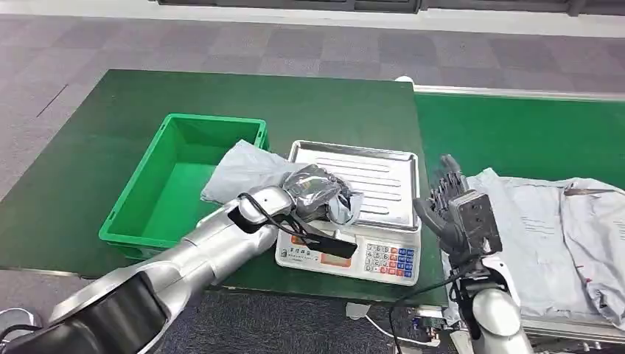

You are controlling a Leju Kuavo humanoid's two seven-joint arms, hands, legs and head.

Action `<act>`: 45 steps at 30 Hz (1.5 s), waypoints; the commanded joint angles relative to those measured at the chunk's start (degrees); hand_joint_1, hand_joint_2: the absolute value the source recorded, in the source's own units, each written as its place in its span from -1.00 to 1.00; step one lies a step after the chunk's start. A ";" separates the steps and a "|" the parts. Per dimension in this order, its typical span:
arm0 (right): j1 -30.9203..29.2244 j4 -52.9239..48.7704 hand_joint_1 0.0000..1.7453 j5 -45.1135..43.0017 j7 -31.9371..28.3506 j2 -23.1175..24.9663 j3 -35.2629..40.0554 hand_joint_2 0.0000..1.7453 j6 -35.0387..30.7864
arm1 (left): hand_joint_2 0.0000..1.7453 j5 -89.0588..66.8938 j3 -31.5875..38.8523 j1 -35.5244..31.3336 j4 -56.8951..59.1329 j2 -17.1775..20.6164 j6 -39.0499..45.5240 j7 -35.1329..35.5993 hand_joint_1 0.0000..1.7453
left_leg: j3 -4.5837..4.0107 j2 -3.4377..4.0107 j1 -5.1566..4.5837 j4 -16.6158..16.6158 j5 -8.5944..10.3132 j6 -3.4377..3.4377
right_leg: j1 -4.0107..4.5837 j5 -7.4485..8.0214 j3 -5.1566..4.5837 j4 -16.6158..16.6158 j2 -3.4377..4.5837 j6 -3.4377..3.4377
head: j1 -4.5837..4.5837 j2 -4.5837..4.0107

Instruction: Moved the parcel from conveyor to table for the left to box.

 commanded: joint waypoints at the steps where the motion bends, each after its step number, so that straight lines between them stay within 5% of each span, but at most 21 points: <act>1: 4.00 -2.02 -1.00 1.05 1.59 3.25 -4.05 1.00 1.20 | 1.00 -1.70 0.64 -4.72 -1.14 2.74 -0.10 -0.15 1.00 | -0.04 0.01 0.04 0.02 -0.02 -0.03 | 0.05 -0.01 -0.02 0.01 0.00 -0.05 | 0.02 0.00; 22: 4.33 -1.41 -1.00 1.18 1.81 3.72 -4.57 1.00 1.85 | 1.00 -2.12 0.53 -5.40 -2.53 3.06 0.04 -0.09 1.00 | -0.03 0.04 0.04 0.02 -0.01 -0.02 | 0.04 0.01 -0.03 0.00 0.03 -0.03 | 0.02 0.00; 45: 5.34 2.26 -1.00 -3.94 -0.53 0.05 -2.58 1.00 0.62 | 1.00 1.70 -0.35 -6.89 -25.97 8.92 -2.70 -2.87 1.00 | -0.02 0.08 0.06 0.00 -0.03 -0.01 | 0.06 0.02 0.00 -0.05 0.07 -0.04 | 0.02 0.00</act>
